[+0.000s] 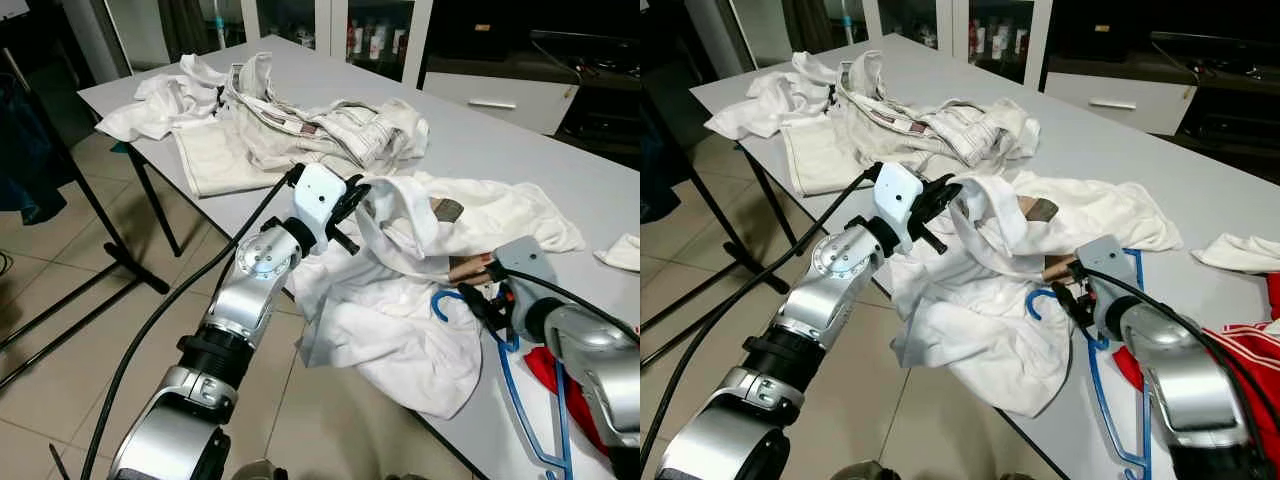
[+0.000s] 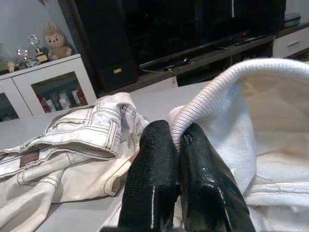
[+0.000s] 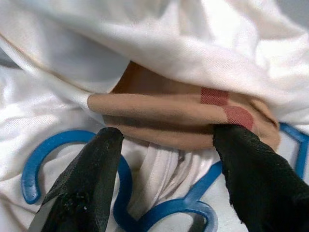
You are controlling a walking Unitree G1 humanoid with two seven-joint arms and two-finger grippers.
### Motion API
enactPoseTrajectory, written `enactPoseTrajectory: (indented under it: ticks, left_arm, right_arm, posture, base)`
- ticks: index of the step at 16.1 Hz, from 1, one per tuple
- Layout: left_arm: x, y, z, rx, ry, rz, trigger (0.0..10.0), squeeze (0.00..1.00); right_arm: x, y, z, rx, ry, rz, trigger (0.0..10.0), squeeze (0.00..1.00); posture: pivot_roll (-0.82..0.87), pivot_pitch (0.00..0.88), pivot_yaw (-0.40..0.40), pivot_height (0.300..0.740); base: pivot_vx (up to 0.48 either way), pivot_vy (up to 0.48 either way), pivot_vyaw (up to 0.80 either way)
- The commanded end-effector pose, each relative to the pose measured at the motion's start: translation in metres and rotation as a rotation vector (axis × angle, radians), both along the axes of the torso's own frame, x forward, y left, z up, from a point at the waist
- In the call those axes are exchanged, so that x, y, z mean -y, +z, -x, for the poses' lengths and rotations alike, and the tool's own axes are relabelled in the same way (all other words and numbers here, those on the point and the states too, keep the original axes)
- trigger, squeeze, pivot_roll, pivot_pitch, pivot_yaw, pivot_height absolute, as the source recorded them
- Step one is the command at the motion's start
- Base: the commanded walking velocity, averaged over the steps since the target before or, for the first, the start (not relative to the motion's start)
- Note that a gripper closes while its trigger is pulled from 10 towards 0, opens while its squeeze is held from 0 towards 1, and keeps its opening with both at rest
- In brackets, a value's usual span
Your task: Hang hanger
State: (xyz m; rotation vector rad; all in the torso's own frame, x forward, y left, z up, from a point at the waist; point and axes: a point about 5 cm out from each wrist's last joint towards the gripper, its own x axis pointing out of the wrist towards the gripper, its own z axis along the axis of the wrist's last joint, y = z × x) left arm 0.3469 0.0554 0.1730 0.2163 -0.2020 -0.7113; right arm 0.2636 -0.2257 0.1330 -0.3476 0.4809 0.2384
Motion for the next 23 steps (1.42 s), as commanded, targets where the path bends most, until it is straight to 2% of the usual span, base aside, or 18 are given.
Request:
enactPoseTrajectory:
  ticks: [1, 4, 9, 15, 18, 23]
  left_arm:
    - [0.0, 0.005, -0.002, 0.02, 0.002, -0.011, 10.0, 0.0]
    - [0.0, 0.004, -0.002, 0.015, 0.0, -0.014, 10.0, 0.0]
    - [0.003, 0.005, -0.002, 0.016, -0.01, -0.011, 10.0, 0.0]
    - [0.003, 0.005, -0.002, 0.016, -0.012, -0.015, 10.0, 0.0]
    - [0.003, 0.005, -0.002, 0.016, -0.013, -0.015, 10.0, 0.0]
    - [0.005, 0.005, -0.003, 0.017, -0.016, -0.012, 10.0, 0.0]
  right_arm:
    - [0.005, 0.007, 0.002, 0.019, -0.017, 0.01, 10.0, 0.0]
    - [0.014, 0.003, 0.015, -0.013, -0.053, 0.013, 10.0, 0.0]
    - [0.016, 0.001, 0.028, -0.024, -0.125, -0.032, 10.0, 0.0]
    - [0.003, -0.008, 0.032, -0.075, -0.121, -0.095, 10.0, 0.0]
    - [0.002, -0.01, 0.033, -0.095, -0.117, -0.103, 10.0, 0.0]
    - [0.001, -0.028, 0.036, -0.19, -0.129, -0.135, 10.0, 0.0]
  posture:
    - [-0.03, 0.0, 0.047, 0.723]
    - [-0.04, 0.0, 0.052, 0.723]
    - [-0.06, 0.0, 0.053, 0.723]
    - [-0.05, 0.0, 0.054, 0.723]
    - [-0.05, 0.0, 0.054, 0.723]
    - [-0.05, 0.0, 0.051, 0.723]
  base:
    - [0.0, 0.0, 0.0]
    - [0.0, 0.0, 0.0]
    - [0.0, 0.0, 0.0]
    - [0.0, 0.0, 0.0]
    - [0.0, 0.0, 0.0]
    - [0.0, 0.0, 0.0]
